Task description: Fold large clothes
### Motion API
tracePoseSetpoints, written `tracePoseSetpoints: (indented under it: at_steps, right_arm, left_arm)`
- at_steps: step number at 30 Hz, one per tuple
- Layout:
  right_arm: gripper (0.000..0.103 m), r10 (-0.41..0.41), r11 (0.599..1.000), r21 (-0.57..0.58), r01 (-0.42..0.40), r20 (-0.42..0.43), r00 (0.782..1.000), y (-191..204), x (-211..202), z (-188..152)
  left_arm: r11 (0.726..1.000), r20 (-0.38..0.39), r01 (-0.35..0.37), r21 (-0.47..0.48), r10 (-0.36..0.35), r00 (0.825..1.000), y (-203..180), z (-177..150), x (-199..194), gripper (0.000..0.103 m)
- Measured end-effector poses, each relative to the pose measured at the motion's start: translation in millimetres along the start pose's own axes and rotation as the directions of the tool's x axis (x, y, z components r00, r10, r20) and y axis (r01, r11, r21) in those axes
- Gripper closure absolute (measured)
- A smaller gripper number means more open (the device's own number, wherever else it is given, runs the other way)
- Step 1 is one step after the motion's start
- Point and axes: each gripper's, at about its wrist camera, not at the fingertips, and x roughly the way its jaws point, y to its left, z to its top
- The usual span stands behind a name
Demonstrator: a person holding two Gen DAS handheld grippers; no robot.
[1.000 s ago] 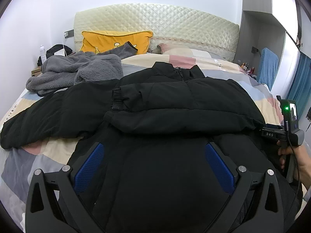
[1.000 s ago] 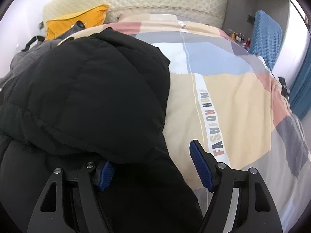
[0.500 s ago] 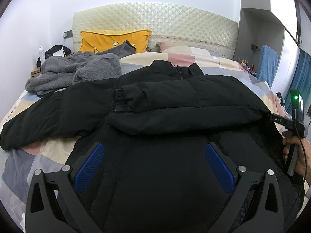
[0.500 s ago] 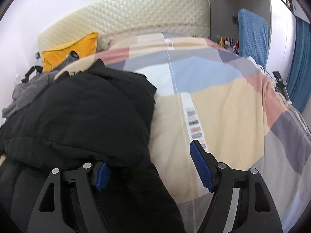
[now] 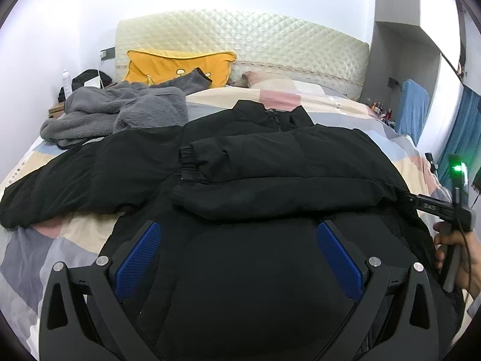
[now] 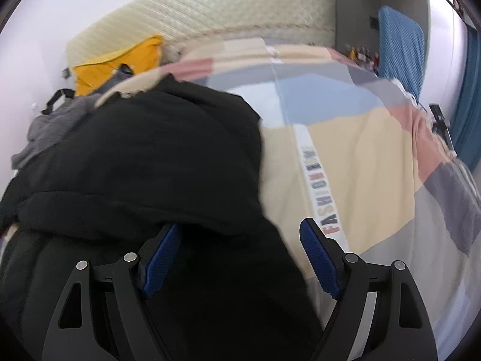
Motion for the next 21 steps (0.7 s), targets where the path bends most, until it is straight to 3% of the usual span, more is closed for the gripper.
tracePoseSetpoints:
  at_steps: [8,13,16,21]
  right_arm:
    - [0.023,0.084,0.991,-0.109,-0.072,0.109,0.991,47,-77,3]
    - [0.022,0.144,0.989,-0.057,-0.136,0.181,0.973,57,-128,-8]
    - [0.021,0.173,0.985,-0.049,-0.166,0.224,0.959,62,-151,-20]
    - [0.019,0.115,0.99,-0.108,-0.089,0.264,0.958,78,-179,-46]
  left_arm:
    - [1.0,0.034,0.002,-0.023,-0.002,0.999,2,3,-29,0.0]
    - [0.999,0.094,-0.043,0.01,0.042,0.995,-3,0,-48,0.0]
    - [1.0,0.076,-0.01,-0.02,0.012,0.997,5,-3,-49,0.0]
    - [0.999,0.073,0.001,-0.055,0.003,0.997,14,-8,-56,0.0]
